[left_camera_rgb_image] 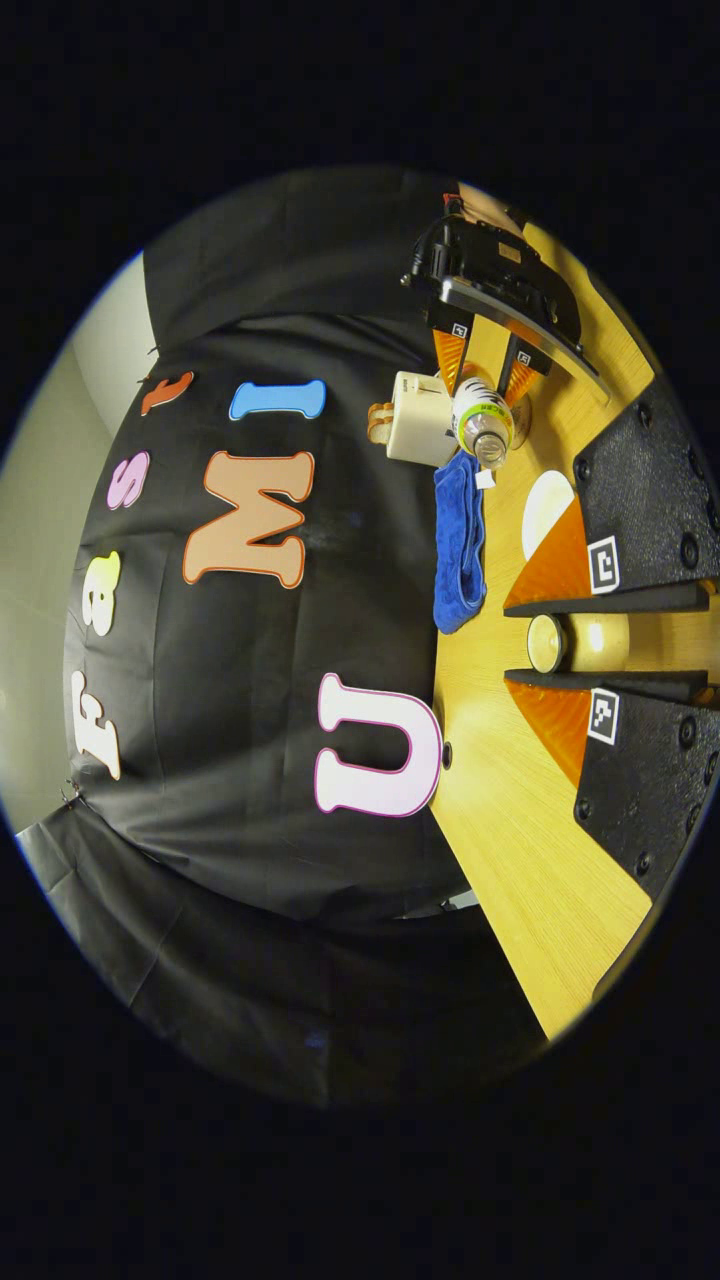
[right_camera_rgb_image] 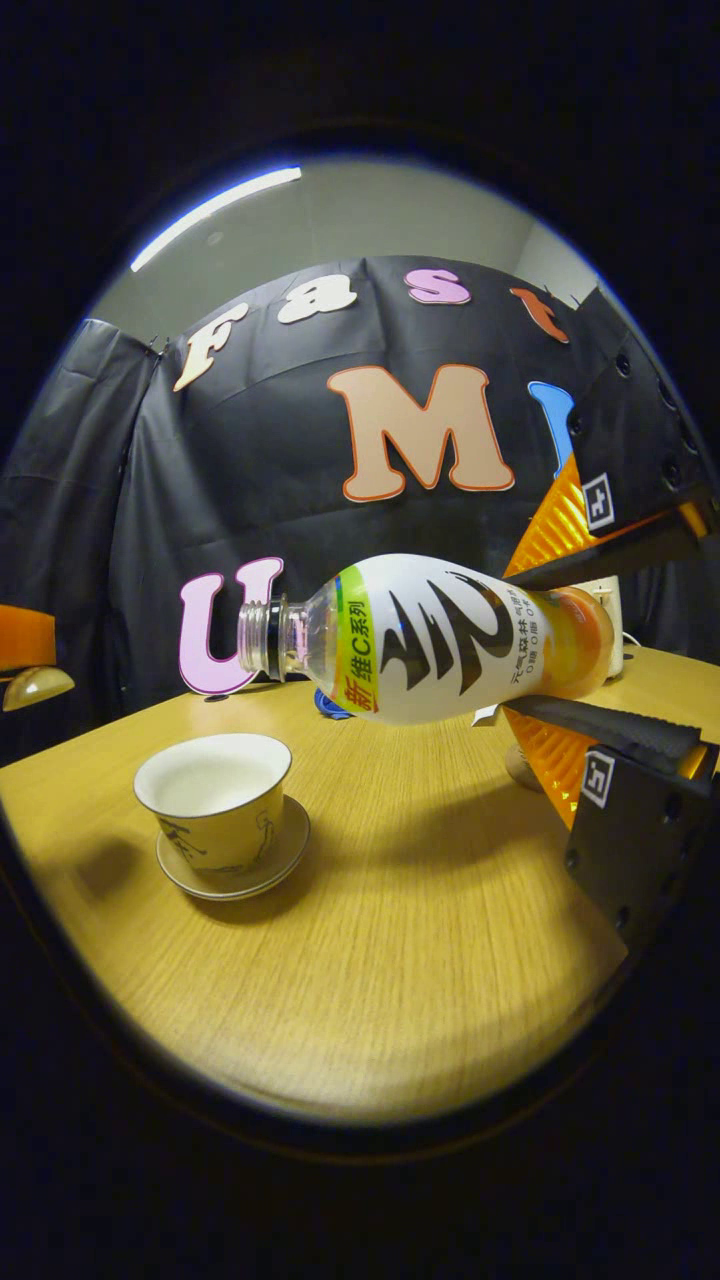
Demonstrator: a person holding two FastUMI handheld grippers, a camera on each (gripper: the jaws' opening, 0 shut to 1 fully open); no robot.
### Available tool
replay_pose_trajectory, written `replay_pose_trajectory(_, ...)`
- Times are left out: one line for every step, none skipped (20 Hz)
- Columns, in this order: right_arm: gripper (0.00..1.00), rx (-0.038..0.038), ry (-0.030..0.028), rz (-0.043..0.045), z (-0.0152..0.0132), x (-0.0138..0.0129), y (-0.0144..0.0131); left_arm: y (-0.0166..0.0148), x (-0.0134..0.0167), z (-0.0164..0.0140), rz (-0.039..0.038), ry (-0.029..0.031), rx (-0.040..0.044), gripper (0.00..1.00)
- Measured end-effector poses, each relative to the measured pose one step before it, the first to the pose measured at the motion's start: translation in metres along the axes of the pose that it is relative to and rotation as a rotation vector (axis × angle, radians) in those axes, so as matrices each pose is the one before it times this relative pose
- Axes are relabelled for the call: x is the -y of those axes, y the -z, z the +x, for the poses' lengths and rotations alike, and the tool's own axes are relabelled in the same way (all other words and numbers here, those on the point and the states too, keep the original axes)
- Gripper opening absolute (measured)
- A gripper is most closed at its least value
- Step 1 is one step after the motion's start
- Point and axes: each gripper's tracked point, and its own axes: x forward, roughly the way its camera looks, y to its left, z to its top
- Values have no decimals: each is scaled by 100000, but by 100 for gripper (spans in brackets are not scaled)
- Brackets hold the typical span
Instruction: Open the teacup lid with one hand, grasp the water bottle and pour water into the teacup with the other hand; after pouring, place the water bottle on the coaster and then close the teacup lid.
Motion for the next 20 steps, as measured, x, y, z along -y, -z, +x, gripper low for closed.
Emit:
replay_pose_trajectory(65,40,-353,-1910,-125,118,-78,29,-13,18,-38,10,-175,20)
replay_pose_trajectory(65,294,-557,-1849,-60,60,-81,37,-60,-37,-88,-3,79,20)
replay_pose_trajectory(64,423,-275,-1768,239,43,62,3,-39,-21,116,-166,-73,20)
replay_pose_trajectory(64,456,-29,-1871,-21,143,-168,14,-86,-5,132,-161,-61,20)
replay_pose_trajectory(64,608,-97,-1839,-9,-56,-206,37,-45,-19,103,-85,-78,20)
replay_pose_trajectory(64,672,-115,-2104,23,26,-180,-9,-29,6,-59,82,-11,20)
replay_pose_trajectory(64,691,109,-2500,-16,210,-64,33,-29,61,-20,-58,-163,20)
replay_pose_trajectory(64,569,147,-2638,-77,72,-178,16,-142,-82,7,-173,99,20)
replay_pose_trajectory(64,676,-73,-2620,-25,-42,-31,0,-91,19,-91,-64,36,20)
replay_pose_trajectory(64,617,-108,-2572,-98,96,-188,-46,-116,-77,-211,-125,123,20)
replay_pose_trajectory(64,694,-116,-2455,69,107,-65,-109,-75,-59,-174,-172,311,19)
replay_pose_trajectory(64,890,156,-2170,53,160,-51,-92,-92,-64,-101,-277,83,20)
replay_pose_trajectory(64,653,149,-2448,120,144,-198,144,-66,-32,-89,-147,143,20)
replay_pose_trajectory(64,305,221,-2267,1,109,-124,22,63,-28,-280,44,-26,20)
replay_pose_trajectory(64,430,416,-1712,-55,51,92,46,64,30,-309,201,-159,20)
replay_pose_trajectory(64,323,323,-1362,72,105,-32,172,92,-27,-357,200,-536,20)
replay_pose_trajectory(64,156,569,-1615,175,324,-30,154,-9,18,-263,143,-580,20)
replay_pose_trajectory(64,311,215,-2032,-71,224,-261,26,-68,-83,-107,-97,-87,20)
replay_pose_trajectory(64,328,171,-1790,-148,185,-24,22,-82,-10,193,-207,87,19)
replay_pose_trajectory(64,207,75,-2001,25,147,-87,-102,-36,-36,156,-163,151,20)
